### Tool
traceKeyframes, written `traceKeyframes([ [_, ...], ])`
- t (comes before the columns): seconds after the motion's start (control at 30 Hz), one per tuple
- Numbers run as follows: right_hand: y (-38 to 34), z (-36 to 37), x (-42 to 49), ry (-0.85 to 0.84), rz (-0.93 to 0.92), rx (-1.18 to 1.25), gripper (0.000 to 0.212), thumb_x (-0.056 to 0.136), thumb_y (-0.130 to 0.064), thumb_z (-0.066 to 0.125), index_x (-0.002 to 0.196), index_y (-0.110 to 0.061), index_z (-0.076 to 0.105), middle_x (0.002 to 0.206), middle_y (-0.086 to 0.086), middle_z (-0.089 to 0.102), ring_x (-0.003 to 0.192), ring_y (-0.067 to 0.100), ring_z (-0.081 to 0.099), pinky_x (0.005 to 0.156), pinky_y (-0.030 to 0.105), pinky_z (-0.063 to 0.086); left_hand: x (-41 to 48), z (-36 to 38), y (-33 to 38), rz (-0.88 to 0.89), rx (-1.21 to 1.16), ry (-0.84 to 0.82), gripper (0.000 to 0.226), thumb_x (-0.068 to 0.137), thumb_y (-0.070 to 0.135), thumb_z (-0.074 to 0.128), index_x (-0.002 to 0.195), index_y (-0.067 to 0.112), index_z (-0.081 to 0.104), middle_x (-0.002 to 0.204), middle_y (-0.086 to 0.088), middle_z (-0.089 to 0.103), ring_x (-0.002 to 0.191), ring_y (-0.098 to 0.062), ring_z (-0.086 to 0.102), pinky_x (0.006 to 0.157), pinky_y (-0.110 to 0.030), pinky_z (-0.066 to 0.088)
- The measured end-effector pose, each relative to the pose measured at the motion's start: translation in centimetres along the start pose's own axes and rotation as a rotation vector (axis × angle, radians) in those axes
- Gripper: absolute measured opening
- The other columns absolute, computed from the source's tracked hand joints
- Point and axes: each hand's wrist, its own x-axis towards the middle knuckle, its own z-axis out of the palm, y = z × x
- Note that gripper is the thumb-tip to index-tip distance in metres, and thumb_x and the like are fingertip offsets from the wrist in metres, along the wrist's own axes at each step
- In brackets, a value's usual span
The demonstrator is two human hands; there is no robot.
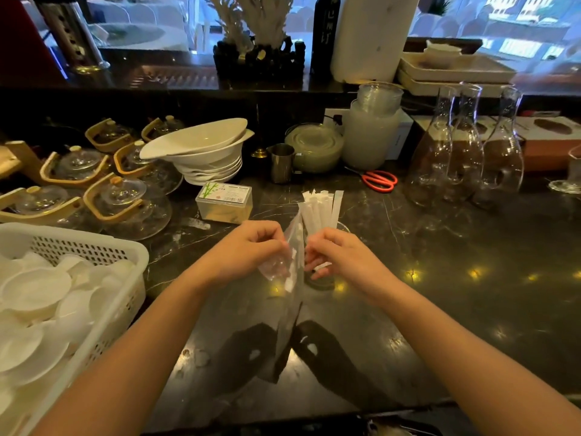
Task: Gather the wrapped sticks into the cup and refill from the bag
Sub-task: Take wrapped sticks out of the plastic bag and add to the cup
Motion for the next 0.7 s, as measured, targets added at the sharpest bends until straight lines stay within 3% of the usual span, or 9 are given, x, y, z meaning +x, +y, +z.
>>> traceKeyframes([
  [0.1,-1.1,0.9,0.4,-0.06,0.033,0.106,0.027,0.092,-0.025,0.042,0.075,-0.01,0.057,0.07,0.002,0.057,0.064,0.01,0.056,0.061,0.023,0.049,-0.1,0.8,-0.2,0.058,-0.041,-0.025,0.019,0.077,0.025,0.052,0.072,0.007,0.058,0.076,-0.008,0.055,0.074,-0.019,0.053,0.075,-0.033,0.044],
  [0.17,-1.3,1.3,0.6,-0.061,0.022,0.117,0.03,0.093,-0.027,0.04,0.072,-0.011,0.055,0.066,0.001,0.055,0.062,0.01,0.054,0.057,0.02,0.048,-0.1,1.2,-0.5,0.059,-0.087,-0.015,0.013,0.073,0.023,0.053,0.063,0.016,0.057,0.075,-0.003,0.053,0.074,-0.012,0.053,0.076,-0.032,0.042],
  [0.23,-1.1,1.5,0.8,-0.063,0.016,0.113,0.029,0.092,-0.026,0.041,0.072,-0.011,0.055,0.066,0.001,0.054,0.06,0.009,0.052,0.054,0.018,0.045,0.0,1.5,-0.8,0.041,-0.135,-0.016,0.02,0.076,0.019,0.054,0.056,0.022,0.055,0.074,0.003,0.051,0.07,-0.002,0.053,0.075,-0.026,0.042],
  [0.4,-0.5,1.4,1.0,-0.115,0.038,0.099,0.018,0.088,-0.017,0.05,0.071,-0.012,0.054,0.066,0.001,0.054,0.06,0.009,0.052,0.059,0.02,0.043,0.7,2.4,-0.9,-0.109,-0.46,0.064,0.032,0.089,0.025,0.044,0.065,0.008,0.057,0.063,-0.001,0.058,0.065,-0.013,0.059,0.07,-0.028,0.048],
  [0.5,0.0,1.4,1.2,-0.152,0.01,0.056,0.016,0.084,-0.013,0.057,0.068,-0.015,0.055,0.064,-0.002,0.056,0.059,0.009,0.054,0.058,0.019,0.045,0.9,2.6,-1.1,-0.167,-0.481,0.058,0.031,0.089,0.03,0.044,0.074,0.007,0.059,0.067,-0.007,0.058,0.064,-0.016,0.057,0.068,-0.029,0.047],
  [0.6,0.3,1.3,1.1,-0.161,-0.015,0.035,0.01,0.083,-0.013,0.059,0.084,-0.004,0.063,0.062,-0.004,0.059,0.056,0.005,0.053,0.057,0.016,0.044,0.9,2.8,-1.2,-0.172,-0.42,0.005,0.027,0.087,0.028,0.048,0.086,0.004,0.06,0.073,-0.009,0.061,0.067,-0.016,0.06,0.065,-0.024,0.051],
  [0.7,0.5,1.2,1.1,-0.124,-0.021,0.015,0.029,0.082,-0.017,0.06,0.095,0.009,0.059,0.067,0.001,0.056,0.061,0.009,0.052,0.061,0.017,0.045,0.9,2.8,-1.2,-0.174,-0.416,-0.031,0.024,0.088,0.026,0.047,0.085,0.006,0.059,0.078,-0.009,0.062,0.073,-0.017,0.061,0.07,-0.026,0.052],
])
